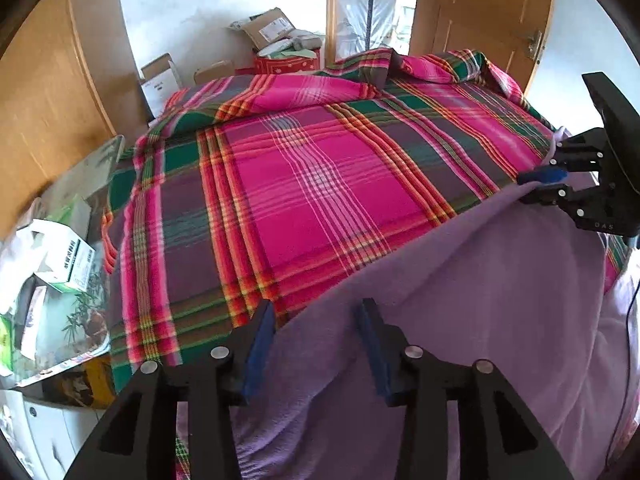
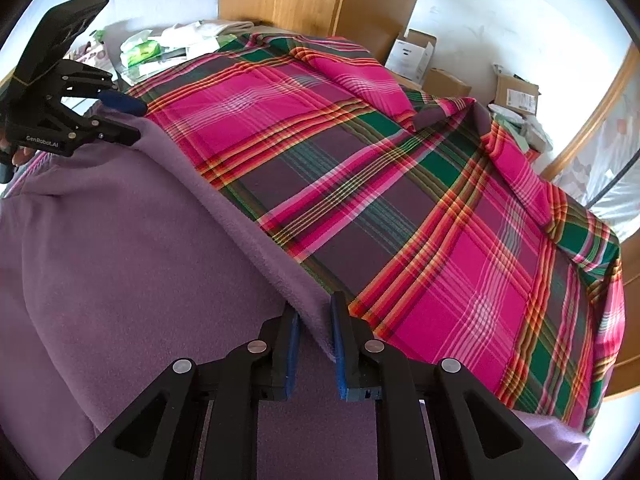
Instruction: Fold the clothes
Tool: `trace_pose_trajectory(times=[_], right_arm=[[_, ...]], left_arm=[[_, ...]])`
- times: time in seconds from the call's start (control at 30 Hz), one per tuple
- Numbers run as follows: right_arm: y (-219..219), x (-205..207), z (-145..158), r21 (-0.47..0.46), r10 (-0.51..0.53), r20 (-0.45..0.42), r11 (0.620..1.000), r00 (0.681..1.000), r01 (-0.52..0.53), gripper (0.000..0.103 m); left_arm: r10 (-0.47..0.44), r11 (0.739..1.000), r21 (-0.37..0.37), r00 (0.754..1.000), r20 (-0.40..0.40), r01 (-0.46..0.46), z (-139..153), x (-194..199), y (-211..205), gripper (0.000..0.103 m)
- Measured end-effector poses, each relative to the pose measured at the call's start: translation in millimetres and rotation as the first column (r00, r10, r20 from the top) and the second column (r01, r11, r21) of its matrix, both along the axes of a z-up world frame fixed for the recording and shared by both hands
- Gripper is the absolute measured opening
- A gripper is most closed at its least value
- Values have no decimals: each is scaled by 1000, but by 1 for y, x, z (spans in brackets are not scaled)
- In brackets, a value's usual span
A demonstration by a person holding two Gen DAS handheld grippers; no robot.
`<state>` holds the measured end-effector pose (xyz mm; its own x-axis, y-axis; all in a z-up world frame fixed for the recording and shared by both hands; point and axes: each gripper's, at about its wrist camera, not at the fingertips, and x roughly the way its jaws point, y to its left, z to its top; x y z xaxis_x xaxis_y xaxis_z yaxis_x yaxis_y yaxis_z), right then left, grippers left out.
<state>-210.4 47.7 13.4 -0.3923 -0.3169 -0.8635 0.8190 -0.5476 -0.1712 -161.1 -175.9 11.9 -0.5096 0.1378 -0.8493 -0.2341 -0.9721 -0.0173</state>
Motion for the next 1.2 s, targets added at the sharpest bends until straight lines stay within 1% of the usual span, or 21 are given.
trace_pose_trajectory(times=[0.1, 0.2, 0.27, 0.3, 0.33, 0.37, 0.43, 0.47, 0.63, 0.7, 0.8, 0.93, 1.1, 1.17, 1.2], right_arm=[[2, -1, 0, -5, -1, 3, 1000, 1000, 1, 17], [5, -2, -1, -18, -9, 9, 1000, 1000, 9, 18], [5, -1, -1, -22, -19, 11, 1000, 1000, 19, 18], [5, -1, -1, -20, -21, 10, 1000, 1000, 21, 16], [4, 0, -1, -15, -19, 10, 1000, 1000, 19, 12], [3, 1, -1, -8, -18, 5, 1000, 1000, 19, 7], [1, 2, 1, -3, -27, -16, 1000, 1000, 27, 4], [1, 1, 3, -16, -42, -33, 999, 999, 41, 3], [-9, -9, 17, -78, -110, -95, 992, 989, 103, 3], [-17, -14, 21, -90, -126, -124, 989, 984, 116, 3], [-31, -23, 21, -92, -140, -142, 988, 980, 128, 3], [-44, -33, 10, -52, -139, -149, 990, 979, 132, 4], [-56, -42, -3, -4, -135, -156, 991, 978, 136, 4], [-56, -43, -5, 7, -137, -150, 990, 979, 140, 5], [-54, -43, -5, 9, -141, -141, 990, 980, 144, 8]], left_arm=[[-60, 997, 44, 998, 26, 58, -1, 5, 3, 45], [-88, 996, 9, 996, 15, 87, -2, 8, 9, 45], [-81, 997, 13, 997, 16, 80, -2, 7, 9, 44], [-67, 998, 17, 998, 15, 67, -1, 6, 8, 41], [-52, 998, 22, 999, 14, 51, -1, 5, 5, 33], [-36, 999, 30, 999, 14, 35, -1, 4, 3, 22], [-2, 998, 65, 1000, 12, 1, 1, 4, -2, 9], [15, 997, 80, 1000, 6, -15, 3, 4, -5, 6], [111, 991, 86, 993, -39, -107, 12, 3, -14, 5], [146, 985, 98, 989, -34, -143, 12, 0, -22, 5], [199, 973, 121, 980, -26, -195, 10, -3, -34, 5], [239, 963, 134, 971, -9, -236, 6, -4, -42, 5], [261, 957, 130, 965, 3, -259, -1, -3, -45, 5], [263, 956, 130, 965, 6, -262, -1, -5, -44, 5], [264, 956, 129, 964, 7, -263, -1, -6, -44, 5]])
